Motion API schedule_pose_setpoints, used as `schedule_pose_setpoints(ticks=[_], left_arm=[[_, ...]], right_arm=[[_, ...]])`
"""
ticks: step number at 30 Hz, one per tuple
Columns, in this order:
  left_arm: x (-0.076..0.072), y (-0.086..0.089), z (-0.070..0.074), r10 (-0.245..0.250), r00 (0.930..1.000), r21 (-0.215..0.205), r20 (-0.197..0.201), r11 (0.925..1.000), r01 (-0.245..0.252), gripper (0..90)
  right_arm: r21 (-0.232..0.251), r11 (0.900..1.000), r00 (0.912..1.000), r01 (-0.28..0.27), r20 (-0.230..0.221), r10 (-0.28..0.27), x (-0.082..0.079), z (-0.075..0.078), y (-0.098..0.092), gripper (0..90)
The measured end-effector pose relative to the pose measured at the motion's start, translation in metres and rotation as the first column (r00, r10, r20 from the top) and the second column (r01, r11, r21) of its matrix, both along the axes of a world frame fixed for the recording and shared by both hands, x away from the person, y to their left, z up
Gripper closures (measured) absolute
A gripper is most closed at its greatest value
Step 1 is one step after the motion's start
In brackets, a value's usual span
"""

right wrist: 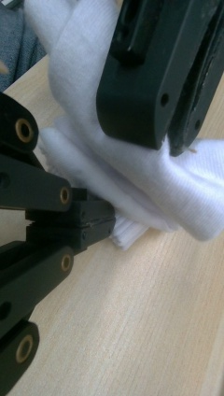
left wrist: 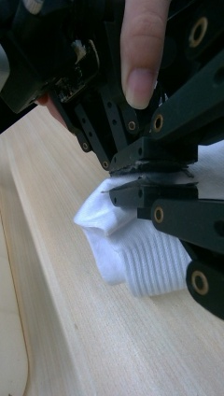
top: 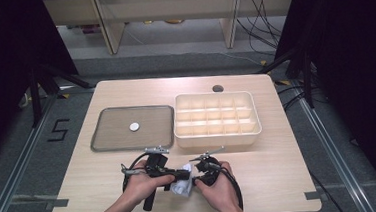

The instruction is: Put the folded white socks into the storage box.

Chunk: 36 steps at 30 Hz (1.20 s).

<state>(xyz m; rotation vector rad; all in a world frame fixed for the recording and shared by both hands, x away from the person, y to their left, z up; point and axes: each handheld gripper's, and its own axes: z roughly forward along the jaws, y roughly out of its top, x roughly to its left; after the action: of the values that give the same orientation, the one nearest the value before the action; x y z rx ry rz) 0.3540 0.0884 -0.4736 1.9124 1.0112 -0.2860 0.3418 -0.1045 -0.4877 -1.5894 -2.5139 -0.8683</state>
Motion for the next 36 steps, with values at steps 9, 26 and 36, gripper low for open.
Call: schedule_pose_setpoints(ticks=[9,26,36], left_arm=[[0.000,0.000,0.000,0.002,1.0000,0.004,0.007,1.0000,-0.002,82.3],[-0.005,-0.010,-0.010,-0.025,0.9988,0.063,0.043,0.9977,0.022,82.5],[-0.007,-0.012,-0.009,-0.025,0.9978,0.078,0.061,0.9968,0.020,82.5]], right_arm=[[0.005,1.000,0.9998,-0.019,0.008,0.019,0.001,-0.001,0.003,90.0],[0.068,0.995,0.9972,0.071,0.020,-0.072,0.011,0.013,-0.024,78.8],[0.172,0.982,0.9960,0.084,0.017,-0.088,0.025,0.030,-0.021,67.5]])
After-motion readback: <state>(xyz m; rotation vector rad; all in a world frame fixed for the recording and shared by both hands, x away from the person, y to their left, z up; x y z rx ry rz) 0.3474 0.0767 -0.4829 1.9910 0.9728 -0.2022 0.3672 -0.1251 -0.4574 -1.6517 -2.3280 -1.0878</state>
